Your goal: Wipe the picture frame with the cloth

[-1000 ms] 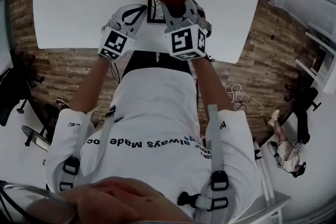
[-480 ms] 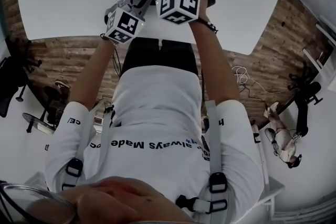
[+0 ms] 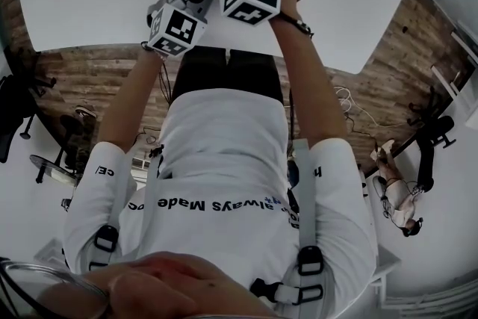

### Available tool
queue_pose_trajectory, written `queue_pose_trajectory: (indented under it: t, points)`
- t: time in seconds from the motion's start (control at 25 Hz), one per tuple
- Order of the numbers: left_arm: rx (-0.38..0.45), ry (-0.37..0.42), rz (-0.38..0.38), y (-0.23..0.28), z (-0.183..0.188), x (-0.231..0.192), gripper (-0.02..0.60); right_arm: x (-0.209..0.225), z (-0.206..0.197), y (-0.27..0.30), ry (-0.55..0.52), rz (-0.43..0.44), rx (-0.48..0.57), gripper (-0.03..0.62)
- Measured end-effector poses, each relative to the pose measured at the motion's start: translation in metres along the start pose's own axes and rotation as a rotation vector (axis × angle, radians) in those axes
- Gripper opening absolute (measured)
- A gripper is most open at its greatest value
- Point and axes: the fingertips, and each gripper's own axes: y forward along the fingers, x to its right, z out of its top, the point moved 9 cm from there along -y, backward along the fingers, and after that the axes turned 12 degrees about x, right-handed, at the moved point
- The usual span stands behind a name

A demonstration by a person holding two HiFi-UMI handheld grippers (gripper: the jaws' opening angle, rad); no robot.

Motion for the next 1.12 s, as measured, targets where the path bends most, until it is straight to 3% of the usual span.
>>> queue_pose_trajectory:
  t: [0.24,0.4,0.52,0.72,0.92,1.12]
  points:
    - [-0.011,0.027,0.011,0.0,0.0,-0.004,0.002,-0.02,-0.003,-0.002,0.013,0.047,-0.011,0.02]
    - [0.068,0.039,0.035,-0.018,0.015,-0.007,0.002,-0.026,-0.007,-0.006,0.006,0.056,-0.019,0.02]
    - [0.094,0.001,0.074,-0.033,0.026,-0.026,0.002,-0.031,-0.006,-0.008,0.004,0.062,-0.022,0.02]
    - [0.103,0.026,0.111,-0.029,0.046,-0.06,0.002,-0.042,-0.008,-0.016,0.014,0.091,-0.025,0.02]
    - [0.049,0.041,0.016,0.003,0.051,-0.074,0.002,-0.055,-0.014,-0.022,0.033,0.113,-0.033,0.02]
    - [-0.031,0.0,-0.088,0.031,0.043,-0.083,0.002,-0.066,-0.015,-0.024,0.031,0.131,-0.037,0.02]
